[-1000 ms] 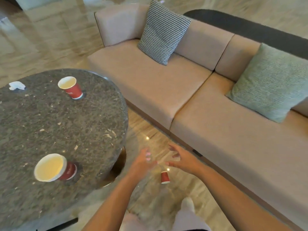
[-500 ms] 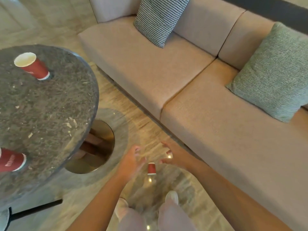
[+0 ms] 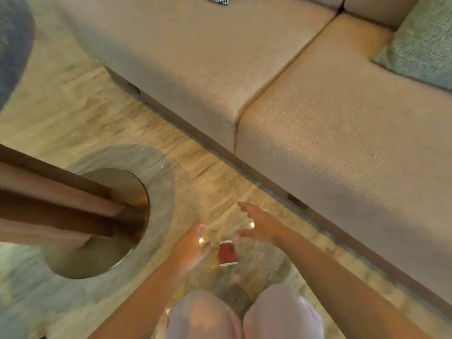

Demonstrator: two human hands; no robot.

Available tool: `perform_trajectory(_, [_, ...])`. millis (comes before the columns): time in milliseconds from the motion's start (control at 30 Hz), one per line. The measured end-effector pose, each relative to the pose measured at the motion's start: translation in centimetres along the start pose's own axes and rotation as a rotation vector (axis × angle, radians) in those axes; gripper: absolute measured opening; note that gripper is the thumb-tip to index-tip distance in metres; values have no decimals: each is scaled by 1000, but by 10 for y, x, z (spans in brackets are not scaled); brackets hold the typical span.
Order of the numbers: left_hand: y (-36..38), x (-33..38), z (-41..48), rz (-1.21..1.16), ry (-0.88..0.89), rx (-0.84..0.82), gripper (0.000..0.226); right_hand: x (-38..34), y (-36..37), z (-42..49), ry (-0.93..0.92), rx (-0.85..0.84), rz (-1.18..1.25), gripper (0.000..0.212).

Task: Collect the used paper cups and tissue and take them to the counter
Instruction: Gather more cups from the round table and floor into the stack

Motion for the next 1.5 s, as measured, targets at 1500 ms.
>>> perform_trajectory(1500, [244,-177,194,551,431,-101,67,247,213,192,-301,-132,-730,74])
Point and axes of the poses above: each hand's wrist, its own z-axis towards the middle knuckle, its own y-axis out of the palm, x = y × z, the point moved 8 cm from there along z, towards the middle knuckle, and after that the axes turned 4 degrees about z, right-handed, at the moved point
